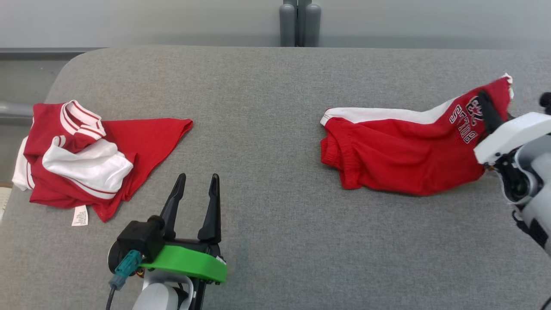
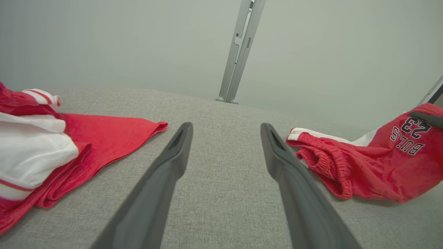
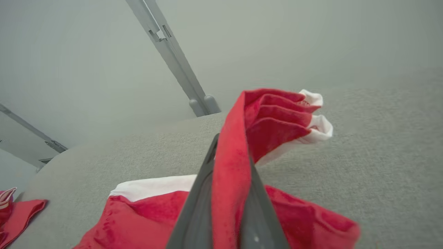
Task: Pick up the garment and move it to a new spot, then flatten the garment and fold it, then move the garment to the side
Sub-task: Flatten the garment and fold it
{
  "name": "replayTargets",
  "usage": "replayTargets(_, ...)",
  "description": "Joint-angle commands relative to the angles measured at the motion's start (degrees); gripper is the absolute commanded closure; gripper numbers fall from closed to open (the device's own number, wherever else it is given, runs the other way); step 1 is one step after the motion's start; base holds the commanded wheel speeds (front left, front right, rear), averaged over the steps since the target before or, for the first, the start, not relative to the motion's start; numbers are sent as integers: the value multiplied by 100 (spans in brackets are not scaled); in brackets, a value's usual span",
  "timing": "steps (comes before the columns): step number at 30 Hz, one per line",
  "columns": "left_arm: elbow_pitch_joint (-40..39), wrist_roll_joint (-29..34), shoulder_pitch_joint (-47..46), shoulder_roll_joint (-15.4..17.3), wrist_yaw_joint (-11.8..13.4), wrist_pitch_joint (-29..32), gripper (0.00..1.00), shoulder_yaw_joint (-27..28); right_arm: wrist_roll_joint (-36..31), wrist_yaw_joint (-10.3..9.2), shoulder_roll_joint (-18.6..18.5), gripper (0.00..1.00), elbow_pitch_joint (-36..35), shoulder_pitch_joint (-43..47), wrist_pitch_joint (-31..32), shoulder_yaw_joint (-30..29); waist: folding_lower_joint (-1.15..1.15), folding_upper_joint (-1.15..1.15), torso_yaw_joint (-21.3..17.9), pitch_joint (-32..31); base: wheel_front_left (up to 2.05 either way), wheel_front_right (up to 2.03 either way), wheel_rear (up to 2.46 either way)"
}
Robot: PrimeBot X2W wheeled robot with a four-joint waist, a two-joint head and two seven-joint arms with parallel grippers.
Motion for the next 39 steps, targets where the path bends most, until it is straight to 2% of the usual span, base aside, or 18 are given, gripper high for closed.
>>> replayTargets(1,39,-52,87,1,-21,-15,0,1,-178,2,143,100,-17,-92,-24,117,0,0,115,-7,0,0,0)
replayTargets(11,147,-221,107,-12,80,-15,0,-106,-650,2,1167,100,604,-398,284,1036,0,0,646,-55,0,0,0)
replayTargets(16,152,-267,124,-12,116,-15,0,-131,-738,1,1500,100,1023,-495,385,1256,0,0,750,-100,0,0,0)
replayTargets(17,155,-273,131,-12,130,-15,0,-132,-751,1,1547,87,1110,-493,418,1297,0,0,748,-108,0,0,0)
replayTargets(18,160,-277,137,-13,144,-15,0,-133,-762,1,1583,51,1152,-499,417,1330,0,0,738,-116,0,0,0)
replayTargets(19,166,-283,146,-12,149,-15,0,-125,-730,2,1638,0,1166,-518,391,1343,0,0,715,-128,0,0,0)
replayTargets(25,170,-228,159,-11,148,-15,0,-68,-604,2,1634,0,865,-472,147,1375,0,0,453,-223,0,0,0)
replayTargets(30,120,-191,240,-11,167,-15,0,54,-617,1,1287,0,262,-296,-19,1116,0,0,144,-328,0,0,0)
replayTargets(34,65,-173,297,-11,149,-15,0,129,-979,1,907,0,-201,-63,-20,228,0,0,-87,-385,0,0,0)
replayTargets(39,29,-158,337,-11,119,-15,0,113,-1418,2,683,0,-242,459,-19,-610,0,0,-209,-414,0,0,0)
